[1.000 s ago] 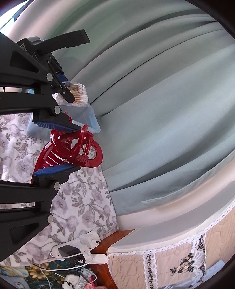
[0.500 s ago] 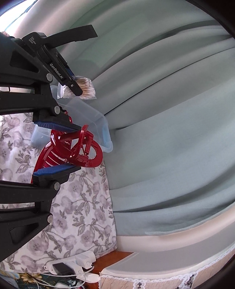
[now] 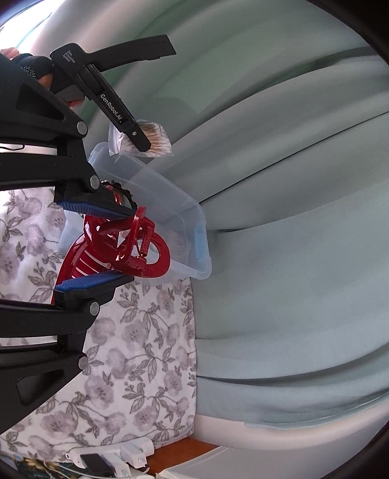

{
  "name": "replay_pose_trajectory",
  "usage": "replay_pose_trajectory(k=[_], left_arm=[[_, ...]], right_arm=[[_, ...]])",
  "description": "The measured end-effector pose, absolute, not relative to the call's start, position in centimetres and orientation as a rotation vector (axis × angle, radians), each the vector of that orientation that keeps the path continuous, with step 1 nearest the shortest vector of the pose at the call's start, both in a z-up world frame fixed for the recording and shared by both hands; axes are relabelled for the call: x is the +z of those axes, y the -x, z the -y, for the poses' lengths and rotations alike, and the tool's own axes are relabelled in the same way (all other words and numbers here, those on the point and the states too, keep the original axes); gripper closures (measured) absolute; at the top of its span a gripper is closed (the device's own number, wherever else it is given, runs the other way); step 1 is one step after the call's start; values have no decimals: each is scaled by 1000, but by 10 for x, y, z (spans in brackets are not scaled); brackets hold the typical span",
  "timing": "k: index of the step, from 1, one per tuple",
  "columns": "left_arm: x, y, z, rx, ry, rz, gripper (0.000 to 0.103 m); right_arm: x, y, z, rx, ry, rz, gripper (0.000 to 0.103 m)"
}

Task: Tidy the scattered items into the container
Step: 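Carry the swab pack and claw clip over the clear box with both tools, then open both tools to drop the swab pack and claw clip into the box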

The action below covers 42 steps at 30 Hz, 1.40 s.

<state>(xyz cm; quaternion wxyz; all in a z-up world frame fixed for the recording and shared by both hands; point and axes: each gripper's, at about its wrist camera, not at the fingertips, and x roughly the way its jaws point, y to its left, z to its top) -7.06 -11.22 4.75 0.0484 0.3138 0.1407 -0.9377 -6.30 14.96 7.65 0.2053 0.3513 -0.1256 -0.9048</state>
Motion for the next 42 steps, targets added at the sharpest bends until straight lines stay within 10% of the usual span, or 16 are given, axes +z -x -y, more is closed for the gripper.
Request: replay_pose_trajectory(k=[42], left_arm=[[-4, 114, 132, -2736, -1115, -502, 54]], right_arm=[[26, 158, -28, -2311, -1120, 191, 66]])
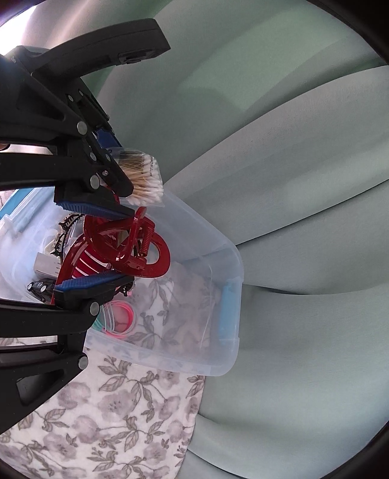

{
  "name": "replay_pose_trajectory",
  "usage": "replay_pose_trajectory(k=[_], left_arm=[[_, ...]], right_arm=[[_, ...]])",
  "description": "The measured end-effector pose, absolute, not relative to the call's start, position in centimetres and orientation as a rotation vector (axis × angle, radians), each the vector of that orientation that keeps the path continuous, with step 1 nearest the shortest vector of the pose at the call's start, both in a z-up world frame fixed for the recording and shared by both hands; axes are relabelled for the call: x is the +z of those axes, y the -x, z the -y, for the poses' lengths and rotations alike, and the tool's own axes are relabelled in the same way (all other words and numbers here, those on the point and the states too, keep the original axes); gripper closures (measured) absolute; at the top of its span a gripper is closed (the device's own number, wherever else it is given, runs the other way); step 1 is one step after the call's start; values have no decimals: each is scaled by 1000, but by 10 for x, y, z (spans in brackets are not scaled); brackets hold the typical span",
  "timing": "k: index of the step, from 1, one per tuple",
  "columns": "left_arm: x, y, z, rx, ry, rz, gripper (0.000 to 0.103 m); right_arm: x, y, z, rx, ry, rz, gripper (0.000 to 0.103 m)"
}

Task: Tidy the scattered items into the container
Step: 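Open both tools to drop the swab pack and claw clip into the box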

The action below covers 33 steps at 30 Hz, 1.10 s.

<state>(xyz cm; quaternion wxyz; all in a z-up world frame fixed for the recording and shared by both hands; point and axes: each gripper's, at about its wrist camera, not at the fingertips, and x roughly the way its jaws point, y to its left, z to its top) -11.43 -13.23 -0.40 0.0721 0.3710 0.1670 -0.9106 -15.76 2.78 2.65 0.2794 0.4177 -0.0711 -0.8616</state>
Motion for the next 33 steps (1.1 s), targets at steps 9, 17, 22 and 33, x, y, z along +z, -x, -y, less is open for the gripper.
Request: replay_pose_trajectory(k=[9, 17, 22, 33], left_arm=[[-7, 113, 132, -2724, -1136, -482, 51], [0, 108, 132, -2733, -1115, -479, 44], [6, 102, 134, -2736, -1104, -482, 44], [26, 92, 132, -2758, -1058, -467, 44]], right_arm=[[23, 163, -28, -2323, -1129, 188, 64], [30, 158, -31, -2329, -1086, 201, 40], [37, 154, -38, -2340, -1073, 226, 38], [59, 139, -67, -2357, -974, 368, 34]])
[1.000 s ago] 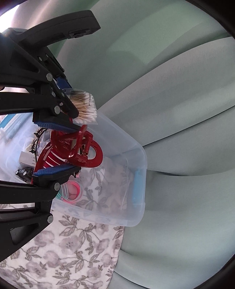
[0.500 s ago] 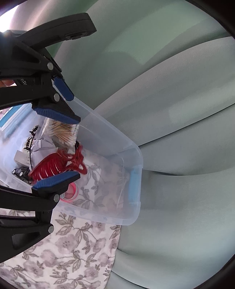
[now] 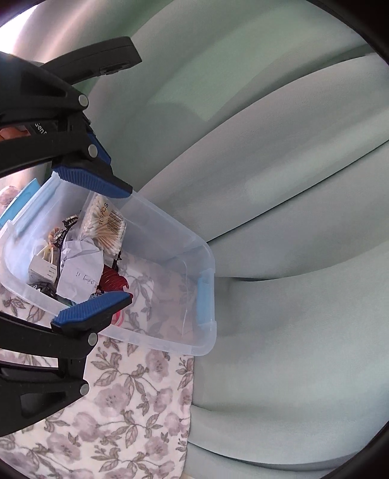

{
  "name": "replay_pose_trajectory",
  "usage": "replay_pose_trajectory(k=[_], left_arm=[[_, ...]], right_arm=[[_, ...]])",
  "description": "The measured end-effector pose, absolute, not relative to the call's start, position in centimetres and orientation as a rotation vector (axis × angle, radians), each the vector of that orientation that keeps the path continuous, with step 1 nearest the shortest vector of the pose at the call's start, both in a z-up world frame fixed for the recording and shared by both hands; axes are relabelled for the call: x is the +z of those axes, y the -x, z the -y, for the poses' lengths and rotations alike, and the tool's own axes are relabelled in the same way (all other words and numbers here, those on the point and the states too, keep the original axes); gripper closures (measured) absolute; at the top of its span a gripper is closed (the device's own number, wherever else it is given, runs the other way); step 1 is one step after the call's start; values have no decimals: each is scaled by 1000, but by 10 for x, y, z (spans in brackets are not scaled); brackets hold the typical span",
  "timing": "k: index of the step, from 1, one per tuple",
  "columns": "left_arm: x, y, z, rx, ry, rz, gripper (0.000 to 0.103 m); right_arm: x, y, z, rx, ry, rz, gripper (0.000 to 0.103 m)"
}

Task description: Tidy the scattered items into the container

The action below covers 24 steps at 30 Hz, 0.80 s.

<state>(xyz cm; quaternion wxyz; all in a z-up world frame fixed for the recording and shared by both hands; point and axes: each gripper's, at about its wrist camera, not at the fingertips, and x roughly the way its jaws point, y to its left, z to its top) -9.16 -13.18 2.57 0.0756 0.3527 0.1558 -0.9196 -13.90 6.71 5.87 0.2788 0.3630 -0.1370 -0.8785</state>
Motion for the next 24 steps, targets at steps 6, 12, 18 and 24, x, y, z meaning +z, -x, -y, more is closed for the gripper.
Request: replay_pose_trajectory(k=[6, 12, 18, 24], left_arm=[[38, 84, 122, -2783, -1040, -440, 44], [47, 78, 110, -2812, -1035, -412, 44], [55, 73, 98, -2839, -1031, -379, 44], [65, 66, 83, -2865, -1035, -351, 44]], right_arm=[[73, 125, -96, -2412, -893, 455, 28], [77, 113, -122, -2403, -859, 543, 27], [80, 98, -147, -2375, -781, 633, 22], [79, 83, -176, -2352, -715, 740, 21]])
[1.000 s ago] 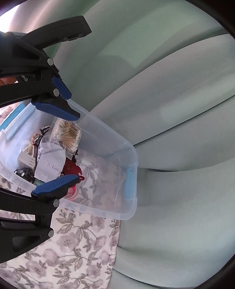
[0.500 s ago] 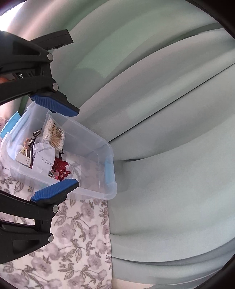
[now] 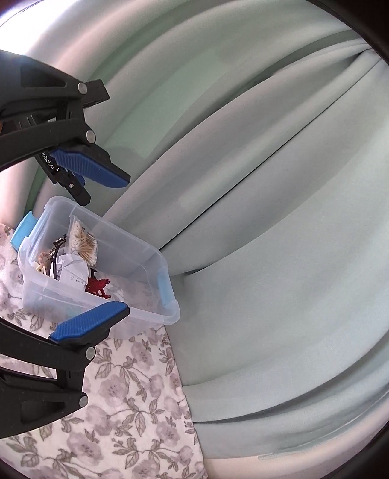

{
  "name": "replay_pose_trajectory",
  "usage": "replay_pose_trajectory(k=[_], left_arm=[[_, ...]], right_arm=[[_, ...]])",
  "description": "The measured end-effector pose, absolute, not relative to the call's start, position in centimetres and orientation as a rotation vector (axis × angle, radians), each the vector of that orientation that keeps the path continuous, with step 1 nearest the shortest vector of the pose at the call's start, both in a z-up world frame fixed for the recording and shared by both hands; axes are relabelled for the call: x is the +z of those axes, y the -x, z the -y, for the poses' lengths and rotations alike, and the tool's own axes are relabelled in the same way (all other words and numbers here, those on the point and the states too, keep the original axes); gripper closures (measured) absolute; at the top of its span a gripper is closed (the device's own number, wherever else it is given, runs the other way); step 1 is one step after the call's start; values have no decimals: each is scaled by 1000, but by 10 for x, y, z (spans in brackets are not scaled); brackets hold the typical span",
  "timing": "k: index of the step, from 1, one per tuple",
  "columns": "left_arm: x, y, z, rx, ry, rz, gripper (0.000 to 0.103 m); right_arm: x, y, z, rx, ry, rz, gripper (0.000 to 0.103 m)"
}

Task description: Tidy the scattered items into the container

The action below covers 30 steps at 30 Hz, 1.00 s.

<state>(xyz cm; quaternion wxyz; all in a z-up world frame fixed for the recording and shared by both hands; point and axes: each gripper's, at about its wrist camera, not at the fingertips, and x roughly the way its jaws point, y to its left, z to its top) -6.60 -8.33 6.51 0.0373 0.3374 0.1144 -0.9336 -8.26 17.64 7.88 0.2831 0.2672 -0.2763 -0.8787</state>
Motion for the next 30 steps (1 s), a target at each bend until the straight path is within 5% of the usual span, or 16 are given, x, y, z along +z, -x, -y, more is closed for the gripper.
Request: replay_pose_trajectory(k=[30], left_arm=[[66, 64, -29, -2979, -1236, -104, 44]], right_arm=[[38, 27, -290, -2335, -779, 909, 21]])
